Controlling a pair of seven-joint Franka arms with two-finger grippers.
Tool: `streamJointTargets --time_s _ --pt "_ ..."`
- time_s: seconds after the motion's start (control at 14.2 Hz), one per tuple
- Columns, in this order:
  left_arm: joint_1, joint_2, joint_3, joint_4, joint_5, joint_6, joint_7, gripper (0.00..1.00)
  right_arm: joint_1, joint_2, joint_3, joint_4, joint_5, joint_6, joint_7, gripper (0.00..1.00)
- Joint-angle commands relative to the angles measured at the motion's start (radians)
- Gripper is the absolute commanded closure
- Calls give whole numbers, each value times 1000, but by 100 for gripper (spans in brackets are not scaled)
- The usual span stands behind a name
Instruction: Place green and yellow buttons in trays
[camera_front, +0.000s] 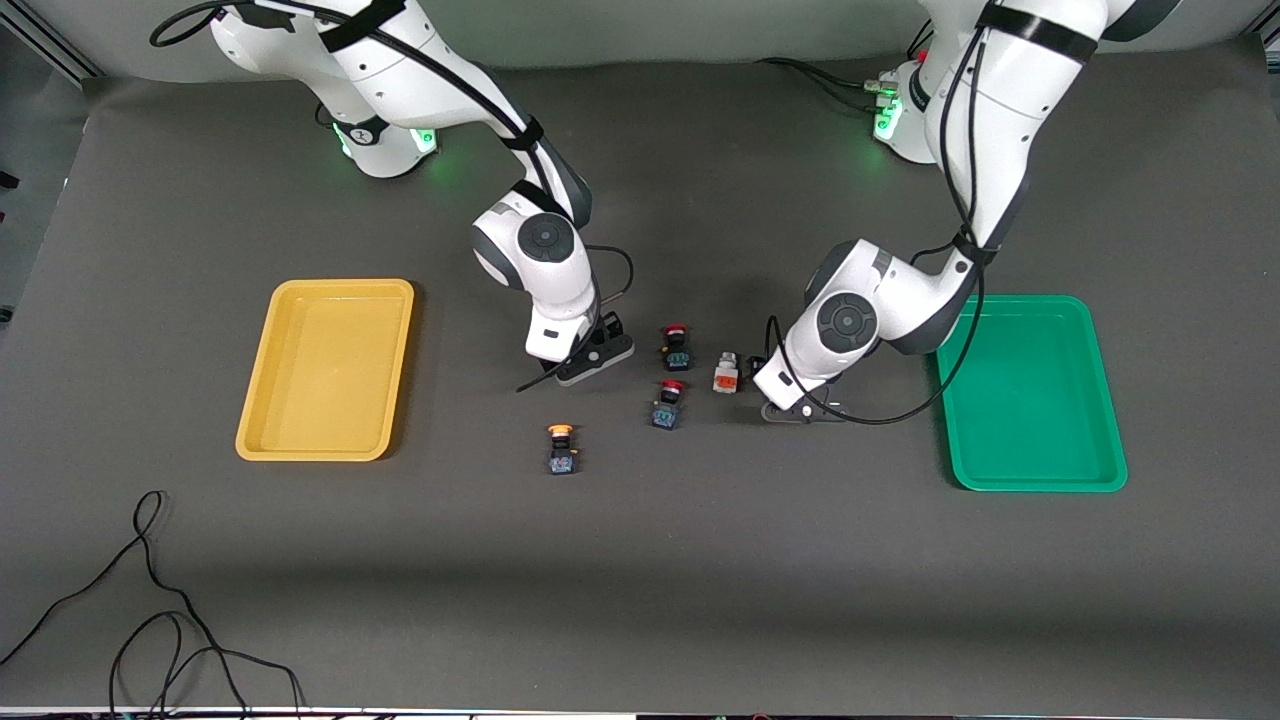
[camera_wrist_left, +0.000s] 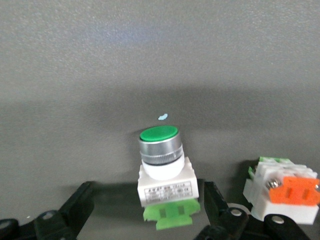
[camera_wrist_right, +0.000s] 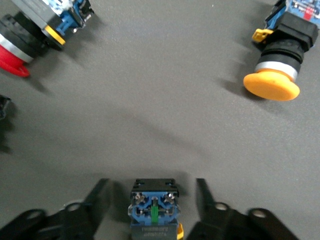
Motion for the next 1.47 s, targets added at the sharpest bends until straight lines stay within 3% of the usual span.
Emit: streamJointTargets --time_s 0.0,0.07,0.14,0.21,0.35,0.56,0.7,0.84,1.05,1.26,1.4 --pt "-21 -1 10 -1 26 12 -50 3 -6 -1 -1 16 -17 -3 13 75" --pt "-21 1 10 0 31 12 -50 36 -7 -4 -1 16 -16 -3 13 76" --pt "-21 4 10 2 41 12 -50 93 -7 -13 -2 17 -11 -6 11 76" --pt "-20 4 12 3 61 12 -50 100 -10 -26 -2 25 -7 -18 11 77" --pt "-18 -2 12 5 110 11 -51 100 -12 -72 -7 83 18 -168 25 77" --pt "2 -92 12 6 110 -67 -53 100 -29 -151 -24 271 83 -531 23 77" --pt "25 -177 13 31 110 -197 -37 100 -46 -197 -74 353 130 -683 13 78" --pt "40 -253 12 51 112 -306 -34 100 -46 -261 -148 347 131 -736 -30 83" --pt "87 -347 12 95 109 -467 13 100 -46 -319 -321 336 163 -816 -186 83" --pt "213 -398 12 155 98 -609 233 100 -44 -338 -569 286 252 -834 -522 83" --pt "320 -433 12 149 98 -623 411 100 -43 -340 -686 232 262 -821 -645 83"
